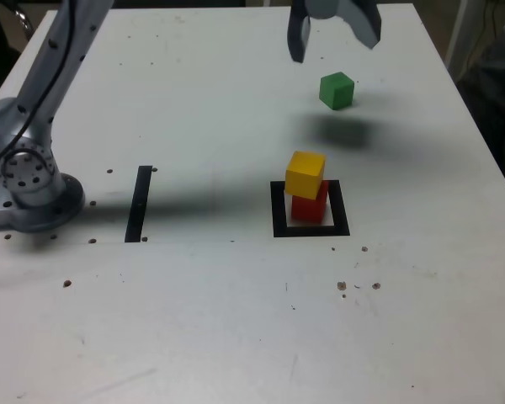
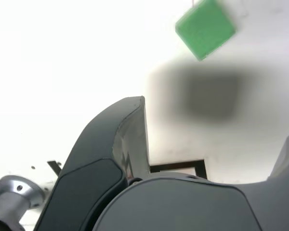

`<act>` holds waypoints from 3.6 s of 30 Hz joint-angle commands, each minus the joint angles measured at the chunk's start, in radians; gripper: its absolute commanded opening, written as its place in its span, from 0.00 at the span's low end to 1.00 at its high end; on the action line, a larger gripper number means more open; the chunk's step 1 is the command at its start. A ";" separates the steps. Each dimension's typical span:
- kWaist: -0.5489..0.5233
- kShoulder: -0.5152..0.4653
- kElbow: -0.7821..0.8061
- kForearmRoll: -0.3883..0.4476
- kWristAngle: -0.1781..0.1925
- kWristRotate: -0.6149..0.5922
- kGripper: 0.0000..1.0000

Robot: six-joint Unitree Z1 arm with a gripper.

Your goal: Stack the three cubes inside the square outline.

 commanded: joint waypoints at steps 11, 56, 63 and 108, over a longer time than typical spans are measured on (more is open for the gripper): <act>0.053 0.178 -0.122 0.013 0.032 0.025 0.99; 0.019 0.284 -0.165 -0.022 0.078 -0.015 0.66; 0.032 0.283 -0.145 -0.014 0.074 -0.025 0.58; -0.025 0.004 0.001 0.012 -0.074 -0.025 0.47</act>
